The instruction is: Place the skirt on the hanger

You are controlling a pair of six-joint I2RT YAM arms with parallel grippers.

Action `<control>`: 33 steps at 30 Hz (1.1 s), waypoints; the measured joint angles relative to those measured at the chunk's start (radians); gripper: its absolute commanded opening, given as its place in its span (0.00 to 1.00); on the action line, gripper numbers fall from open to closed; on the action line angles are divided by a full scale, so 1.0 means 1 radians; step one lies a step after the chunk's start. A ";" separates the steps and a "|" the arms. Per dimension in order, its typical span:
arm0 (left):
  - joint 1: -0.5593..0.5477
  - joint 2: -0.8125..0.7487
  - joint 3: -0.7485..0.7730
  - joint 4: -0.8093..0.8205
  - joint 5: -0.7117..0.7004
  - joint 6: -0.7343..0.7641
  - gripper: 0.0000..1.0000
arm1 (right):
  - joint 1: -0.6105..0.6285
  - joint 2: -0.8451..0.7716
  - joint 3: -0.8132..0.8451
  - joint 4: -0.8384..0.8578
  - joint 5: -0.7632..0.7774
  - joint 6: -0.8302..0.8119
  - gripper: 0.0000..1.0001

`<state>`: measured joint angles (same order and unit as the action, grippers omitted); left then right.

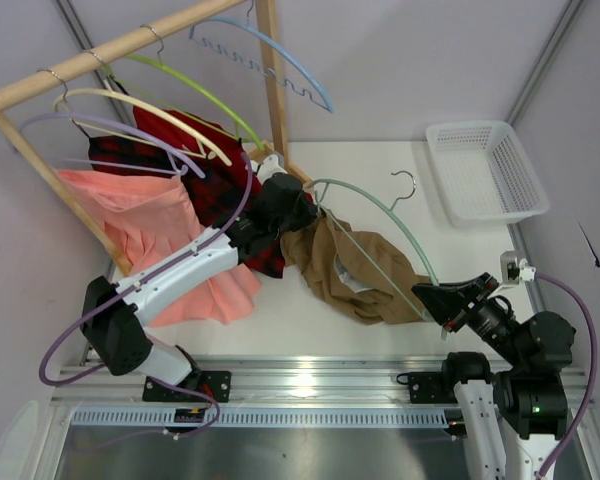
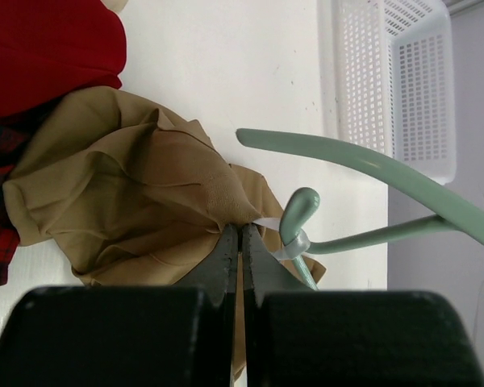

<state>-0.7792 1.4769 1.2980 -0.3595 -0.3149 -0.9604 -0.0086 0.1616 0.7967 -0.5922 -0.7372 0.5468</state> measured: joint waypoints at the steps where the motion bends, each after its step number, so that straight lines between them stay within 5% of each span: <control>1: 0.000 -0.002 -0.003 0.000 -0.006 -0.001 0.00 | 0.000 -0.008 0.000 0.000 0.003 0.005 0.00; 16: 0.027 -0.067 -0.076 0.029 -0.010 -0.003 0.01 | 0.001 -0.018 -0.003 -0.018 0.038 0.029 0.00; 19: 0.029 -0.078 -0.078 0.031 0.011 0.039 0.22 | 0.001 -0.026 -0.008 -0.013 0.036 0.030 0.00; 20: 0.029 -0.085 -0.078 0.031 0.016 0.066 0.48 | 0.001 -0.028 -0.011 -0.007 0.036 0.029 0.00; 23: 0.030 -0.120 -0.066 -0.006 0.039 0.174 0.73 | 0.000 -0.029 -0.014 0.024 0.044 0.021 0.00; 27: 0.030 -0.212 -0.020 -0.073 0.118 0.360 0.91 | 0.000 -0.029 -0.014 0.043 0.047 0.005 0.00; 33: 0.011 -0.409 0.020 -0.112 0.313 0.585 0.95 | -0.002 -0.028 -0.018 0.052 0.040 -0.006 0.00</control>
<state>-0.7677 1.0676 1.3178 -0.4717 -0.0021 -0.3756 -0.0105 0.1333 0.7788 -0.5400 -0.6975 0.5404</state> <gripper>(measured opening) 0.952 0.186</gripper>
